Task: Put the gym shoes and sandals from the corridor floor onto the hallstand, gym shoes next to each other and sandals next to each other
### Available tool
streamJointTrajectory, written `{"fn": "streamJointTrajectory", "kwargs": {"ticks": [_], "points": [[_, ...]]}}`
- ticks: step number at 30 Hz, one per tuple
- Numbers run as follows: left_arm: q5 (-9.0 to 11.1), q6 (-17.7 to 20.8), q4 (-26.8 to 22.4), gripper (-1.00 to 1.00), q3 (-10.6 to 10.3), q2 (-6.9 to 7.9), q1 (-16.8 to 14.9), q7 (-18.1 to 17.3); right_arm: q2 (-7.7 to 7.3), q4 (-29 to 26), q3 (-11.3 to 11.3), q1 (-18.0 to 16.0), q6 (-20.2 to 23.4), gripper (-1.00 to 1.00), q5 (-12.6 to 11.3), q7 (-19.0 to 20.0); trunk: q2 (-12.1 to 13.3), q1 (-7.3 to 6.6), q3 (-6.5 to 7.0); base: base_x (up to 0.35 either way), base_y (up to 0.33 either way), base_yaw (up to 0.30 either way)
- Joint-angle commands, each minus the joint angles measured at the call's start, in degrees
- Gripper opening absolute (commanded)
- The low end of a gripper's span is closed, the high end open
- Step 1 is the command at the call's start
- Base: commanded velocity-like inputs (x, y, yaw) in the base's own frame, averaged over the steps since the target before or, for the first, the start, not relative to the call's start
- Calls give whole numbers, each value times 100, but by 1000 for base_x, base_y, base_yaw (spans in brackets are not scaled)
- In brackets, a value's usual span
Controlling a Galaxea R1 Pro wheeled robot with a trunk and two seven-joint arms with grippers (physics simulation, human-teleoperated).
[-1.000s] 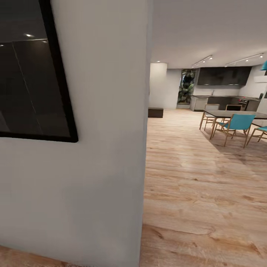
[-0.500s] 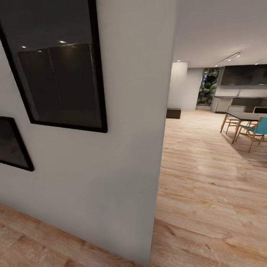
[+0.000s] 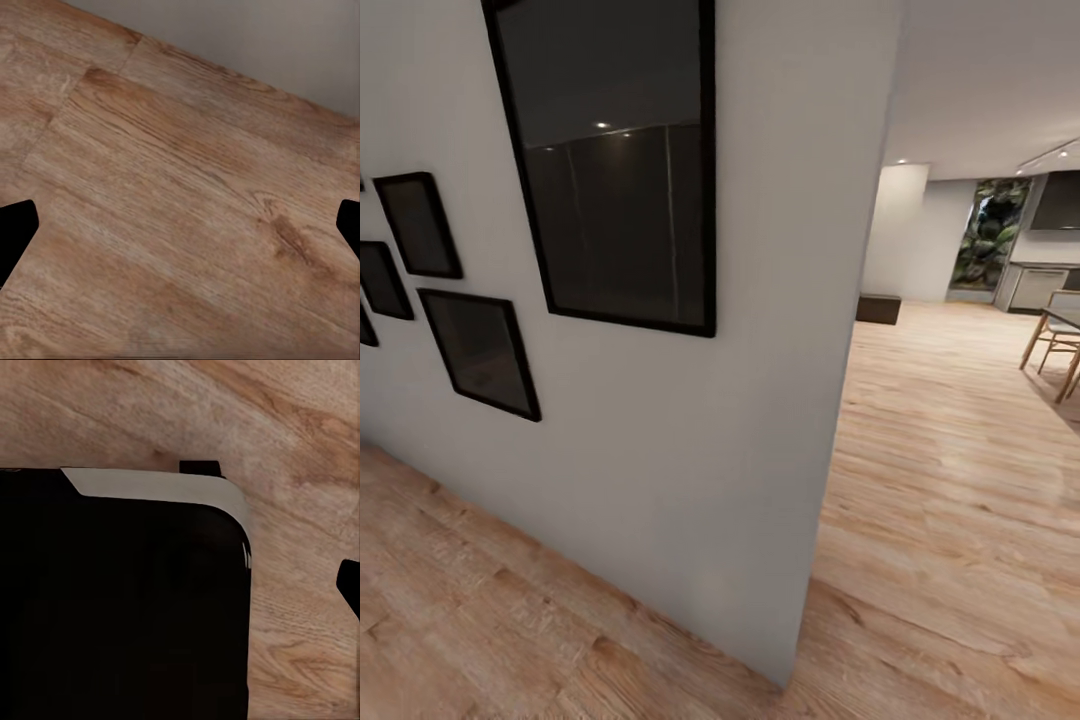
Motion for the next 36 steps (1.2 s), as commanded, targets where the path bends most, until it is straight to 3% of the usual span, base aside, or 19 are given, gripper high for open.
{"fn": "streamJointTrajectory", "kwargs": {"ticks": [1, 19, 30, 36], "points": [[1, -8, -6, 100, 1, -1, 1, 2, 0, -3, 2, -1, -3, 100, 2, -1, -3, -1, -5, -33, 0, 292], [16, -8, 94, 100, 4, -3, 1, 0, -3, -9, 11, -1, -6, 100, 0, -1, -3, -1, -11, -5, 0, 292], [13, -10, 64, 100, -7, -116, 1, 0, -12, -3, -20, -1, -15, 100, 1, 0, -3, -1, -12, 0, 0, 291], [21, -303, 186, 100, 10, -59, 1, 0, -7, -3, -29, -1, -16, 100, 3, -1, -3, -1, -12, 0, 0, 290]]}}
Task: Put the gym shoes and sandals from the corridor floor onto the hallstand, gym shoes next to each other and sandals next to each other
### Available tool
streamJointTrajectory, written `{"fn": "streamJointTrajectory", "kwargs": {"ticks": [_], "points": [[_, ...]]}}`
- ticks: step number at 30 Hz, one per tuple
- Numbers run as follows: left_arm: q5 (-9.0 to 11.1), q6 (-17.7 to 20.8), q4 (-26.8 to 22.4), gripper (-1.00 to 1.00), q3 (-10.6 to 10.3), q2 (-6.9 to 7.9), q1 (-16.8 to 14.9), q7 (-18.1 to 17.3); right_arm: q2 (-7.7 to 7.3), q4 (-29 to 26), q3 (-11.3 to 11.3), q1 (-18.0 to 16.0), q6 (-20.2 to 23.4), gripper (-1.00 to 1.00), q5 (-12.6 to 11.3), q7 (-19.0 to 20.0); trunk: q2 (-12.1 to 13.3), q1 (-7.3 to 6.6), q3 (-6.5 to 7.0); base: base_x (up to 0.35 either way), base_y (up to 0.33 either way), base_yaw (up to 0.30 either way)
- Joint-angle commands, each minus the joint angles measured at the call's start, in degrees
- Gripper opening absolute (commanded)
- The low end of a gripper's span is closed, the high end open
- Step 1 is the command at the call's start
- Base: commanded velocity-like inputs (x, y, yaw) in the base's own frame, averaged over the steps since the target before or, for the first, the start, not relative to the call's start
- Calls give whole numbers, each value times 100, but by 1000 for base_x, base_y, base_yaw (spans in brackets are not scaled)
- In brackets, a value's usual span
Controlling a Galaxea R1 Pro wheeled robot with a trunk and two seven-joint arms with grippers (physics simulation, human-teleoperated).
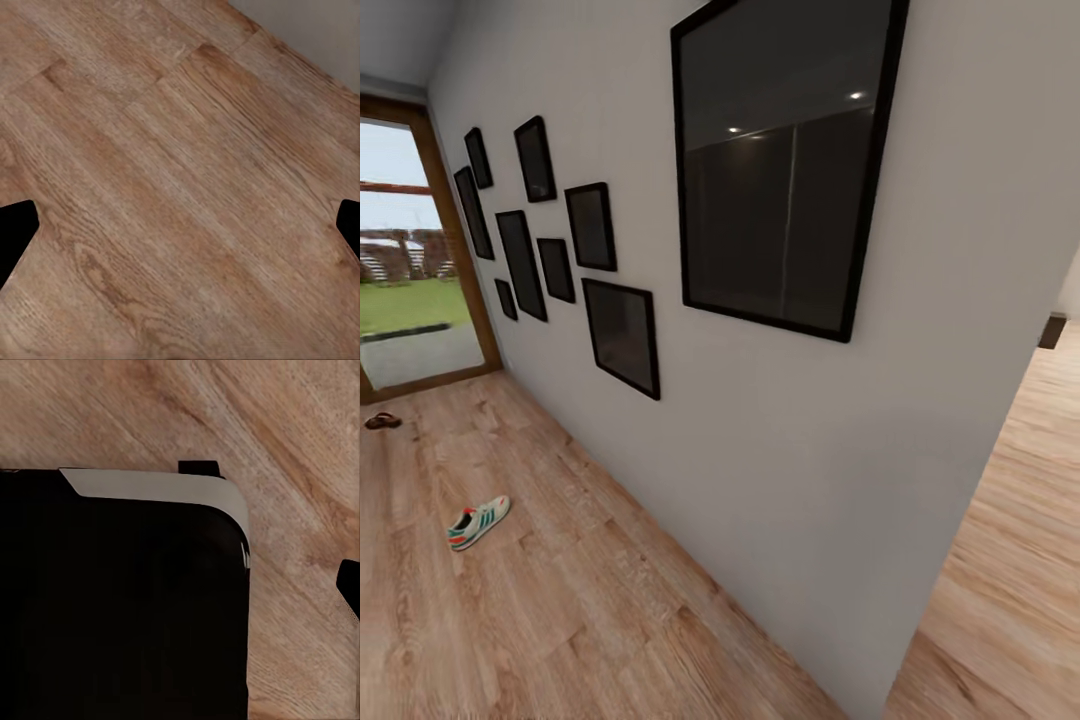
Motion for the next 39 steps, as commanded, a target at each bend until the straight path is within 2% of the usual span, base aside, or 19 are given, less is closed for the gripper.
{"fn": "streamJointTrajectory", "kwargs": {"ticks": [1, 5, 10, 17, 22, 29, 31, 32, 35, 39], "points": [[1, -72, 13, 100, 6, 36, 1, 1, 1, -3, -2, -1, -3, 100, 0, -1, -2, 0, -4, 0, 0, 287], [-17, -164, -135, 100, 10, 95, -5, 19, 3, -3, -3, -1, -3, 100, -2, -1, -2, 0, -4, 0, 0, 286], [-14, -172, -599, 100, 11, 170, -15, 34, 4, 4, -5, -1, -3, 100, -6, -1, -2, 0, -4, 0, 0, 286], [-28, -178, -667, 100, 2, 171, -16, 31, -1, -7, 13, -1, 3, 100, -4, 14, -2, 0, -16, 0, 0, 259], [-31, -188, -674, 100, 1, 183, -16, 28, 0, -27, 34, -1, 6, 100, 33, 7, -2, 0, -20, 0, 0, 68], [-12, -184, -717, 100, 25, 365, -22, 35, 3, -907, 39, -96, 162, 100, 48, -22, -2, 0, -20, 0, 0, 7], [-11, -183, -738, 100, 26, 381, -80, 35, 4, -1188, 39, -213, 267, 100, 25, -24, -2, 0, -20, 0, 0, 0], [-10, -182, -748, 100, 27, 386, -241, 36, -1, -1399, 39, -311, 391, 100, 8, -13, -2, 0, -20, 0, 0, 0], [-3, -182, -732, 100, 27, 390, -460, 36, -4, -1523, 24, -380, 493, 100, -10, 4, -2, 0, -20, 0, 0, 0], [5, -181, -667, 100, 30, 387, -534, 36, -5, -1564, 29, -403, 517, 100, -7, 20, -2, 0, -20, 0, 0, 0]]}}
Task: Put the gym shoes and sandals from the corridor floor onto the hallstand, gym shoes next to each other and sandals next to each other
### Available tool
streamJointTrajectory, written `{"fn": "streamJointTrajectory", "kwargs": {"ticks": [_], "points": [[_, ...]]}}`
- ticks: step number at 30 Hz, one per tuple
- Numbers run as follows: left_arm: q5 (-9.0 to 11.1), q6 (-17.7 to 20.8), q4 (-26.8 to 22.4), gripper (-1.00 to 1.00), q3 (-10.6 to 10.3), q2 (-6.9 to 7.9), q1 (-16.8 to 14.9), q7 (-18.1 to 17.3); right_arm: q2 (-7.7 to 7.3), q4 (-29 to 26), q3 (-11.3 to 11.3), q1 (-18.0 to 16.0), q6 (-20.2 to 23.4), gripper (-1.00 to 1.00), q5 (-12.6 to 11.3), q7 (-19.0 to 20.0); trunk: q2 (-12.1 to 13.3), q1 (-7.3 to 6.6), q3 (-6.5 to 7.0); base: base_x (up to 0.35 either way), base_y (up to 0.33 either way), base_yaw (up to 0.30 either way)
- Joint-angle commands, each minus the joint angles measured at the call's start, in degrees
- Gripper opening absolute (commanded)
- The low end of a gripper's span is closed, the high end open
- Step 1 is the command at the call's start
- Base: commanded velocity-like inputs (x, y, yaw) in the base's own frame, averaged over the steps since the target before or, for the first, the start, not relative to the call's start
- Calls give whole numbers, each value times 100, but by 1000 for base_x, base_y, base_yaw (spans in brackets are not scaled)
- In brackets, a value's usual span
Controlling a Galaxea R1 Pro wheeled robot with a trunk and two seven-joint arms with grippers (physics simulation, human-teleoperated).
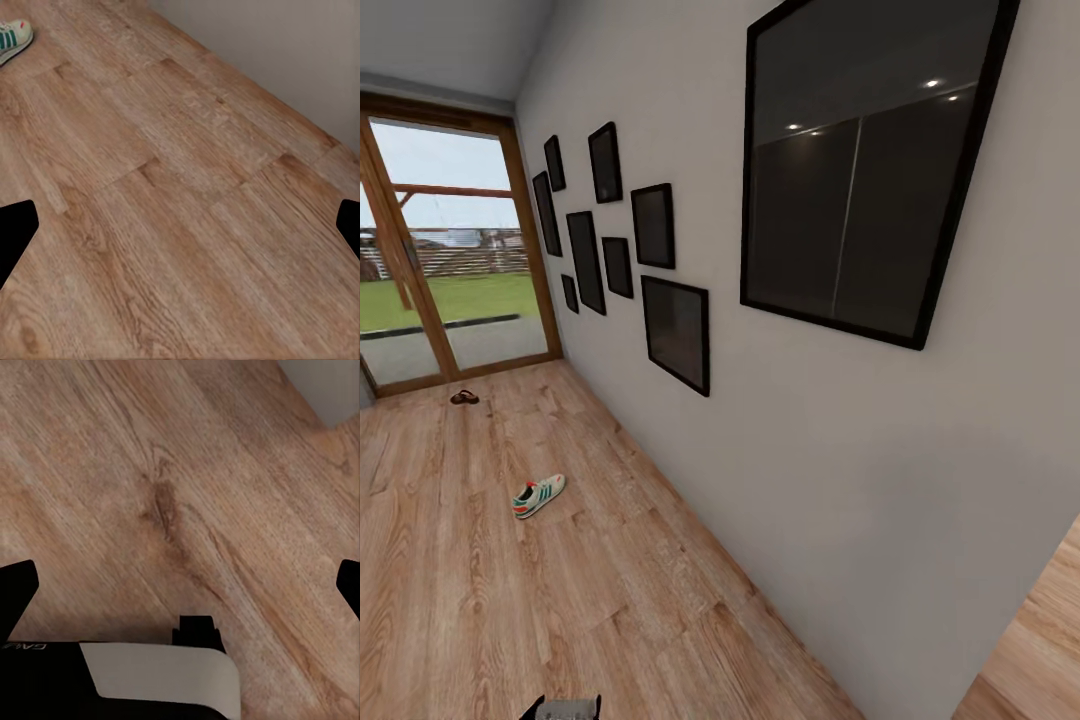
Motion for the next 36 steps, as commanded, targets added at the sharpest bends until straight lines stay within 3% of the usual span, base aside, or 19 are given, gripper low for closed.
{"fn": "streamJointTrajectory", "kwargs": {"ticks": [1, 5, 15, 36], "points": [[3, -17, 22, 100, 0, -1, -11, 4, 1, -17, 4, -3, 34, 100, 5, 4, -3, 0, -6, 0, 0, 0], [9, -17, 195, 100, 13, 2, -37, 4, 7, -31, 18, -9, 40, 100, 49, 8, -3, 0, -6, 45, -38, 1], [7, -17, 233, 100, 369, -5, -40, 4, 10, -29, 19, -7, 46, 100, 50, -1, -3, 0, -49, 110, -111, 179], [3, -25, 370, 100, 385, -13, -40, -5, 14, -24, 19, -7, 0, 100, 50, -9, -3, 0, -162, 3, -3, 255]]}}
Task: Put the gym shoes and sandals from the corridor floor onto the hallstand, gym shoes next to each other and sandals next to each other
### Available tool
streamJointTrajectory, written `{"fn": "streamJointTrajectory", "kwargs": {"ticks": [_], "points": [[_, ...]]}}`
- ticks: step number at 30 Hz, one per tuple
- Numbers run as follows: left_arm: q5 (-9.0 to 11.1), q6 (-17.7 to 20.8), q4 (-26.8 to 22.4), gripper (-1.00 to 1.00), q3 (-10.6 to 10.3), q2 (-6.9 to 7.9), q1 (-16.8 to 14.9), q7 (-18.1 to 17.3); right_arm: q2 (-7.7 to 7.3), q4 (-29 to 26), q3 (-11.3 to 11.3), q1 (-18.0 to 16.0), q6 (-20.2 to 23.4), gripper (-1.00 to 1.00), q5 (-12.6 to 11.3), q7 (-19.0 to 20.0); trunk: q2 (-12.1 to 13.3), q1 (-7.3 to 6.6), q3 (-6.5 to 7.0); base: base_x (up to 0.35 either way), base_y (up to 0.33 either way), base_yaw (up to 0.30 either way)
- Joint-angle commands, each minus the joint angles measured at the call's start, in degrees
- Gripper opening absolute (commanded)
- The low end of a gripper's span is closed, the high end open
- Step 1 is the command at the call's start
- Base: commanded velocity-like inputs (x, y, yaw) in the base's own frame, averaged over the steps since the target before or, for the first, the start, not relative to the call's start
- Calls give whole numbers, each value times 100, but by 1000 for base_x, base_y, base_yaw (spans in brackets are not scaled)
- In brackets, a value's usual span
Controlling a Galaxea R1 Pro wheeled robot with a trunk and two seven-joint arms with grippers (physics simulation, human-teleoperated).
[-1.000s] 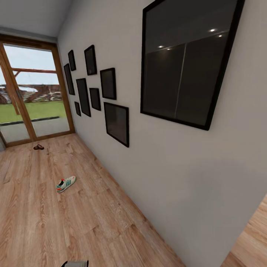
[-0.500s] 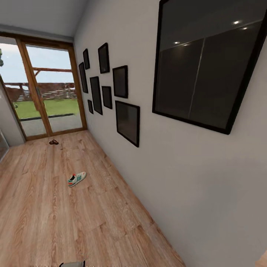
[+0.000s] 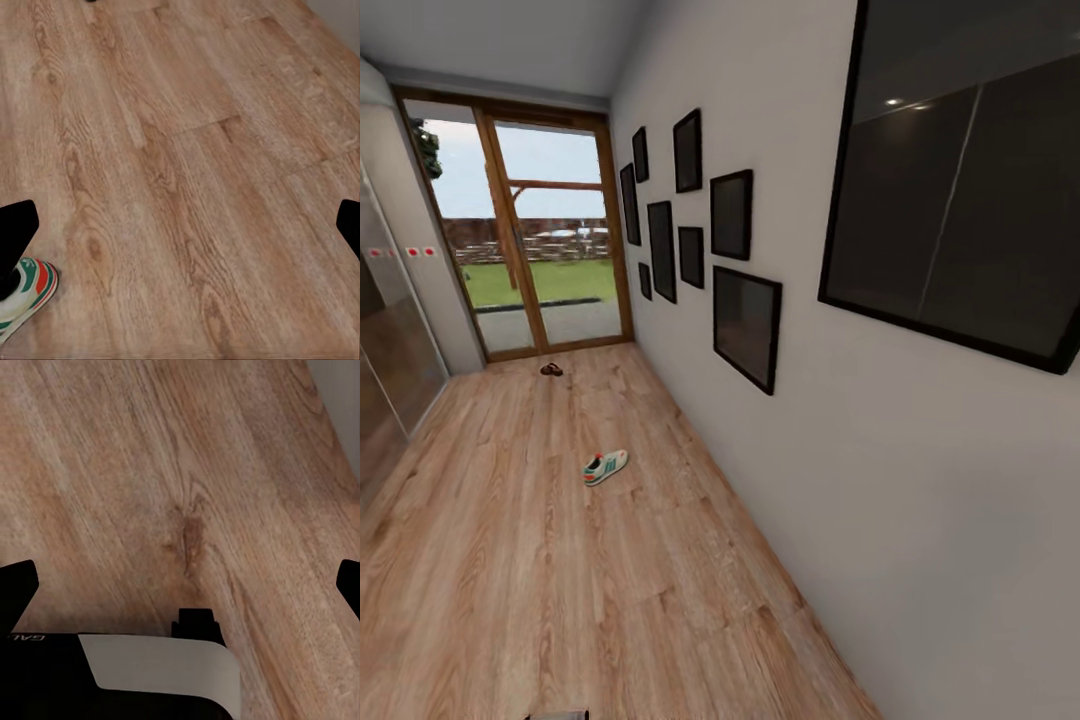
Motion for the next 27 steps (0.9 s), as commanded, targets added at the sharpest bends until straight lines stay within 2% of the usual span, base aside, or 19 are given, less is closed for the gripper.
{"fn": "streamJointTrajectory", "kwargs": {"ticks": [1, 27], "points": [[0, -19, 25, 100, 1, 0, -5, 3, -1, -15, 2, 1, 35, 100, 5, -3, -3, 0, -11, 0, 0, 256], [-3, -19, 66, 100, -5, -4, -5, 3, -4, -13, 2, 0, 35, 100, 5, -10, -3, 0, -152, 0, 0, 256]]}}
